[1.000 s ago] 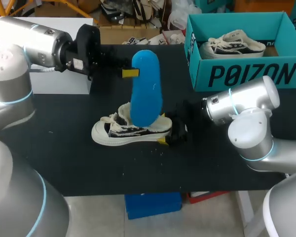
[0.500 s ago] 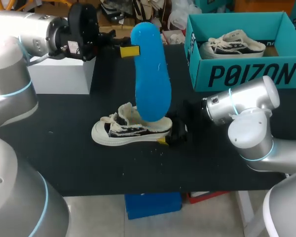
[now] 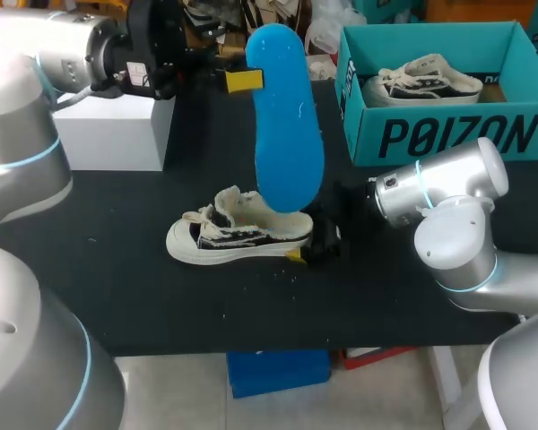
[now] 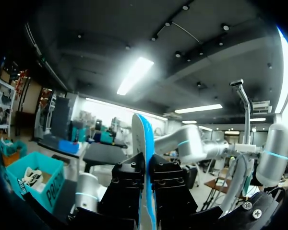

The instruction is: Take the shoe out of the shoebox, open the shoe tongue, remove and reinsert the insole, then place the shoe into the shoebox

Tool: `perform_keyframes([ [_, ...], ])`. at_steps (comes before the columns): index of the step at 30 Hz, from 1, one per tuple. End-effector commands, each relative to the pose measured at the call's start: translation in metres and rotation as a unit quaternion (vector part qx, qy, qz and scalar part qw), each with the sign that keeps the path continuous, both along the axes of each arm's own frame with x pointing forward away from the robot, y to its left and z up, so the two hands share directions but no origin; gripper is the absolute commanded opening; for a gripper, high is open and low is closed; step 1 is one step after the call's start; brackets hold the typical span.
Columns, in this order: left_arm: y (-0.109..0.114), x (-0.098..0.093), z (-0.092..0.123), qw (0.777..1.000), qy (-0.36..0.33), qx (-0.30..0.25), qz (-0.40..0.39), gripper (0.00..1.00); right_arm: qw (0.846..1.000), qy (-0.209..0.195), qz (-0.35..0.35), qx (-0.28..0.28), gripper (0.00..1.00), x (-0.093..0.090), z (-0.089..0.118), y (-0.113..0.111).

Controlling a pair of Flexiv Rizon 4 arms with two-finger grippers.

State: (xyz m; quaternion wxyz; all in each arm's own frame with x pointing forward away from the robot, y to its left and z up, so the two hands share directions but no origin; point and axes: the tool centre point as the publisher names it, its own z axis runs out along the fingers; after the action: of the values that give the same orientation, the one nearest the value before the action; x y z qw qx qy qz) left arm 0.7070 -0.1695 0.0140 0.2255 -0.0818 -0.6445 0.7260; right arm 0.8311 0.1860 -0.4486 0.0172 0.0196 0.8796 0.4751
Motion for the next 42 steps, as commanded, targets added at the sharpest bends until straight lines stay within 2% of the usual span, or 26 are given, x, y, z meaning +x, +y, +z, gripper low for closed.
perform_keyframes([
  [1, 0.003, -0.001, 0.011, 1.0, -0.009, 0.009, 0.003, 0.0, 1.0, 0.001, 0.0, -0.001, 0.0, 0.002, -0.002, 0.001],
  [10, 0.004, 0.0, 0.026, 0.999, -0.029, 0.015, 0.0, 0.0, 1.0, 0.001, 0.0, -0.001, 0.0, 0.002, -0.002, 0.001],
  [18, 0.005, 0.001, 0.028, 0.999, -0.032, 0.014, 0.001, 0.0, 1.0, 0.001, 0.0, -0.001, 0.0, 0.002, -0.002, 0.001],
  [19, 0.005, 0.001, 0.028, 0.999, -0.032, 0.014, 0.001, 0.0, 1.0, 0.002, 0.002, -0.009, 0.12, 0.001, 0.001, 0.0],
  [20, 0.005, 0.001, 0.028, 0.999, -0.032, 0.014, 0.001, 0.0, 1.0, 0.002, 0.002, -0.019, 0.45, 0.001, 0.003, -0.001],
  [21, 0.005, 0.001, 0.028, 0.999, -0.032, 0.014, 0.001, 0.0, 1.0, 0.001, 0.002, -0.023, 1.0, 0.001, 0.005, -0.003],
  [25, 0.005, 0.001, 0.028, 0.999, -0.032, 0.014, 0.001, 0.0, 0.998, 0.005, 0.015, -0.065, 1.0, 0.003, 0.017, -0.012],
  [28, 0.005, 0.001, 0.028, 0.999, -0.032, 0.014, 0.001, 0.0, 0.991, 0.002, 0.043, -0.124, 1.0, 0.009, 0.033, -0.018],
  [32, 0.005, 0.001, 0.028, 0.999, -0.032, 0.014, 0.001, 0.0, 0.973, 0.017, 0.063, -0.221, 1.0, 0.014, 0.054, -0.027],
  [35, 0.005, 0.001, 0.028, 0.999, -0.032, 0.014, 0.001, 0.0, 0.947, 0.016, 0.081, -0.31, 1.0, 0.018, 0.067, -0.031],
  [38, 0.005, 0.001, 0.028, 0.999, -0.032, 0.014, 0.001, 0.0, 0.911, 0.021, 0.099, -0.401, 1.0, 0.021, 0.075, -0.029],
  [40, 0.005, 0.001, 0.028, 0.999, -0.032, 0.014, 0.001, 0.0, 0.901, 0.018, 0.097, -0.423, 1.0, 0.022, 0.083, -0.027],
  [42, 0.005, 0.001, 0.028, 0.999, -0.032, 0.014, 0.001, 0.0, 0.881, 0.013, 0.098, -0.462, 1.0, 0.023, 0.086, -0.027],
])
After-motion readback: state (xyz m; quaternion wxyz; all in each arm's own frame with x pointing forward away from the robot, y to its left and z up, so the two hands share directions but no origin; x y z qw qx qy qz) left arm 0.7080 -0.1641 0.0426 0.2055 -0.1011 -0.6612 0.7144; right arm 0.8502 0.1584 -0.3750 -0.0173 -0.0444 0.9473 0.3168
